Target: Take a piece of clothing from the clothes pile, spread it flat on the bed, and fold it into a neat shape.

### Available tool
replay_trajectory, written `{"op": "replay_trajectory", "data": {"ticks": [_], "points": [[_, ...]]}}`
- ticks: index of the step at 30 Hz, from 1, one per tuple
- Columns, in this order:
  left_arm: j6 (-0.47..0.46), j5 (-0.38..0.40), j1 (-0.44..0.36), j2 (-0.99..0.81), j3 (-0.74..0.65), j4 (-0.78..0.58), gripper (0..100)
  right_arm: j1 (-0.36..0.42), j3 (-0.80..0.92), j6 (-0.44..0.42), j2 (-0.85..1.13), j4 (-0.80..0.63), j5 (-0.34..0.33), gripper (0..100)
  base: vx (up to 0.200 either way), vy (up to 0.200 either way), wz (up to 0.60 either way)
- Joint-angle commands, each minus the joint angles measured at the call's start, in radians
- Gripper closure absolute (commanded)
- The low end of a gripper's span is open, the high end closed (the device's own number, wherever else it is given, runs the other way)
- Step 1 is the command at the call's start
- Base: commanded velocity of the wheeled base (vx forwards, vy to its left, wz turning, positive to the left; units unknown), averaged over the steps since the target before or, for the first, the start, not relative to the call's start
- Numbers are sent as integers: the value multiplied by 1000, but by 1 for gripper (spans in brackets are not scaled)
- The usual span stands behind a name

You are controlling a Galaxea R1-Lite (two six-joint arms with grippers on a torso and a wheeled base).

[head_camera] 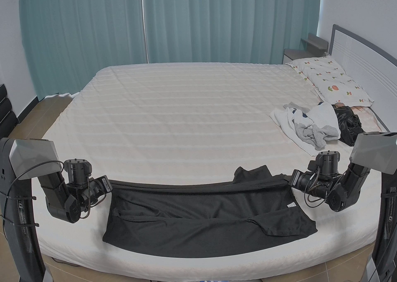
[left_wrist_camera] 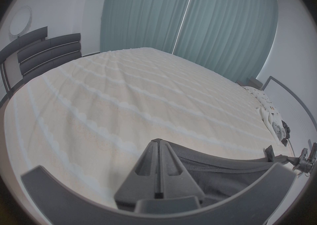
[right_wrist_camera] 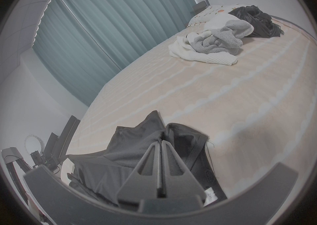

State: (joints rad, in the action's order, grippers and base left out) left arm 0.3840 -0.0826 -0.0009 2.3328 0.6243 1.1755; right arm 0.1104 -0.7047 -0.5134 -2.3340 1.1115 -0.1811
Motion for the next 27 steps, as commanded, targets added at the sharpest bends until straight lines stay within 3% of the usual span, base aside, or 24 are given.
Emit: {"op": "replay_trajectory", "data": {"ticks": [1, 27], "points": [[-2, 1, -2, 13, -34, 13, 100, 0, 39, 1, -1, 16, -1, 100, 0, 0, 0], [-50, 10, -1, 48, -233, 187, 100, -6, 303, 46, -4, 180, -47, 100, 0, 0, 0]]}}
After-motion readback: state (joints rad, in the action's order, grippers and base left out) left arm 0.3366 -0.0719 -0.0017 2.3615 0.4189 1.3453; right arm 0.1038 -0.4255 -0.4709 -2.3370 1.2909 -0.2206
